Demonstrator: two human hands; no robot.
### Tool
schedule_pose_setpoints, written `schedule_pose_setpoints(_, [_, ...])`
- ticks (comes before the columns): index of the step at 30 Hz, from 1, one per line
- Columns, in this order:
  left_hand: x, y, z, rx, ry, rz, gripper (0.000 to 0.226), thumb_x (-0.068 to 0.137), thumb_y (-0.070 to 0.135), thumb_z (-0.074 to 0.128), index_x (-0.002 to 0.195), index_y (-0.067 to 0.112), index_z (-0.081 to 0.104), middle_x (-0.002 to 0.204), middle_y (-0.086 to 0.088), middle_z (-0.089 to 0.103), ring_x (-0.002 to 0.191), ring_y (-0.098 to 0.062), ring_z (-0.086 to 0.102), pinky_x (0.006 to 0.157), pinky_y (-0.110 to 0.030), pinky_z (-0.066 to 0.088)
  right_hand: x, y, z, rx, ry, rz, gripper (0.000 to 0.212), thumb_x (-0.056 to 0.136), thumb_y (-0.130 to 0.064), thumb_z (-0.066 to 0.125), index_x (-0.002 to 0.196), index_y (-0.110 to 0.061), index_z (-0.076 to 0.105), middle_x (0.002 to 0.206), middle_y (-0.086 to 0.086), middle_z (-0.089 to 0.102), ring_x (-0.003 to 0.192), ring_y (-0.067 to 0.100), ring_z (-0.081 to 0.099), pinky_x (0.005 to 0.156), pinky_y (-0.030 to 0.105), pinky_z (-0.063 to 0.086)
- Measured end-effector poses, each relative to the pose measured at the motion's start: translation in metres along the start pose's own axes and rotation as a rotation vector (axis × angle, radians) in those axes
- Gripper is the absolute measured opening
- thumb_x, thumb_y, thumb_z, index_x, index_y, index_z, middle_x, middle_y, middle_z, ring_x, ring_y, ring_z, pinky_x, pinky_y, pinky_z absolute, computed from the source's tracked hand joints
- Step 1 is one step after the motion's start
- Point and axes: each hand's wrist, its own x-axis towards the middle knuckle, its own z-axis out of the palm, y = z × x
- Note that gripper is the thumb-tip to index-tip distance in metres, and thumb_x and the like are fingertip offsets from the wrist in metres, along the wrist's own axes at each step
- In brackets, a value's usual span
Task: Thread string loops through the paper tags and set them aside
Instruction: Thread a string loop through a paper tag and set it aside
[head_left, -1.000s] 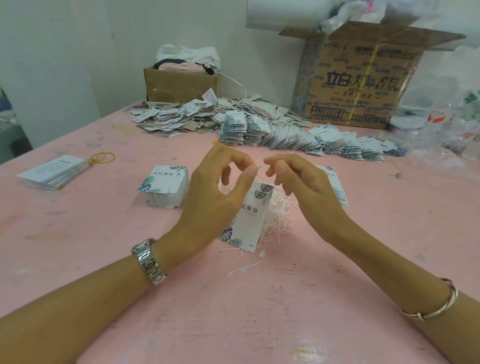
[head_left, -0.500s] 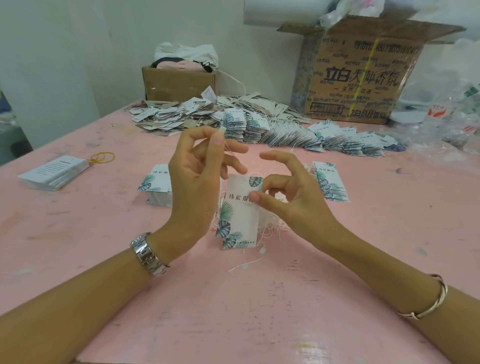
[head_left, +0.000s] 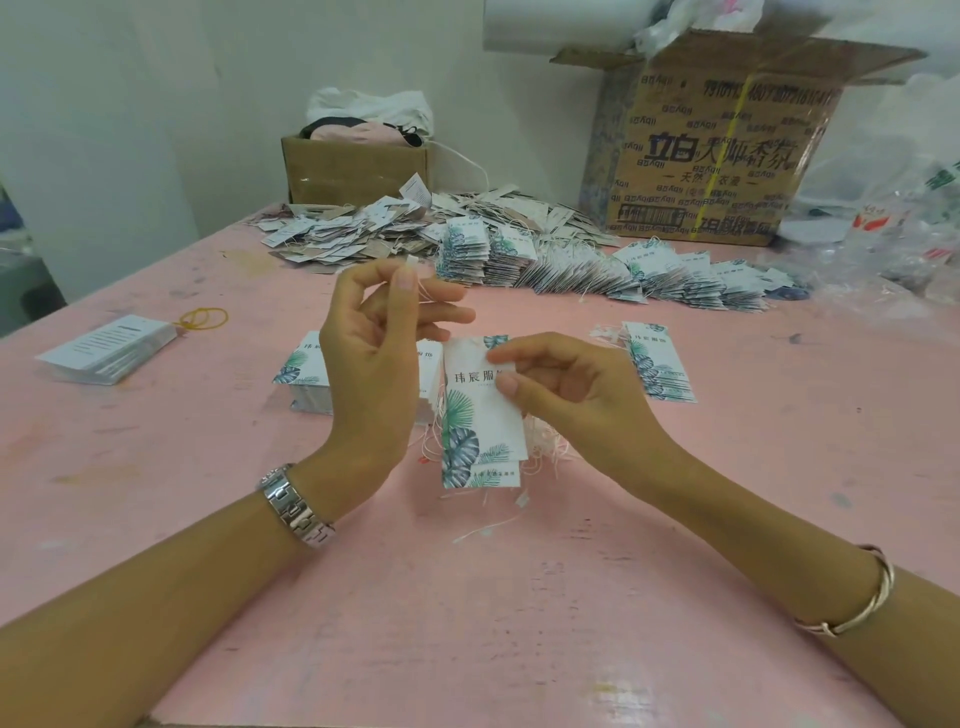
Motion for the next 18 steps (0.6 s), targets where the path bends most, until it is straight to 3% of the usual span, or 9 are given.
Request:
schedule_pose_setpoints(5, [0.002,-0.003,-0.002,0.015,0.047,0.04,0.008,0.105,0.019,0.045,0.1,0.015,0.048,0.085,0.001,0.075,0.076,-0.022,0.074,0.064,-0.023,0.052,0.001,0.002,-0.003,0.045,-0.006,0.037,0.027,0.085,0.0,0.069,0.11,-0.01,0.071,0.093,0.011,0.072,0.087,0.02,0.068,0.086,0.031,0.055])
schedule_pose_setpoints(9, [0.003,-0.006,-0.003,0.016,0.058,0.041,0.007,0.106,0.017,0.044,0.1,0.014,0.047,0.086,0.0,0.074,0.079,-0.023,0.074,0.068,-0.025,0.053,0.003,0.002,-0.006,0.079,0.043,0.064,0.018,0.083,0.003,0.07,0.098,-0.005,0.073,0.086,0.004,0.075,0.08,0.016,0.07,0.072,0.026,0.057])
schedule_pose_setpoints(13, [0.004,-0.009,-0.003,0.028,0.047,0.038,0.007,0.106,0.015,0.043,0.101,0.01,0.046,0.088,-0.001,0.073,0.082,-0.026,0.074,0.072,-0.027,0.054,0.004,0.004,-0.008,0.062,0.04,0.094,0.014,0.082,-0.003,0.073,0.095,-0.008,0.075,0.085,0.006,0.075,0.074,0.021,0.068,0.061,0.029,0.054])
schedule_pose_setpoints(18, [0.005,-0.008,-0.005,0.038,0.093,0.019,0.009,0.106,0.015,0.043,0.104,0.006,0.045,0.093,-0.007,0.072,0.085,-0.026,0.074,0.074,-0.026,0.054,0.006,0.004,-0.013,0.102,0.016,0.093,0.016,0.076,-0.011,0.077,0.092,-0.013,0.079,0.089,0.005,0.076,0.083,0.013,0.069,0.075,0.02,0.054])
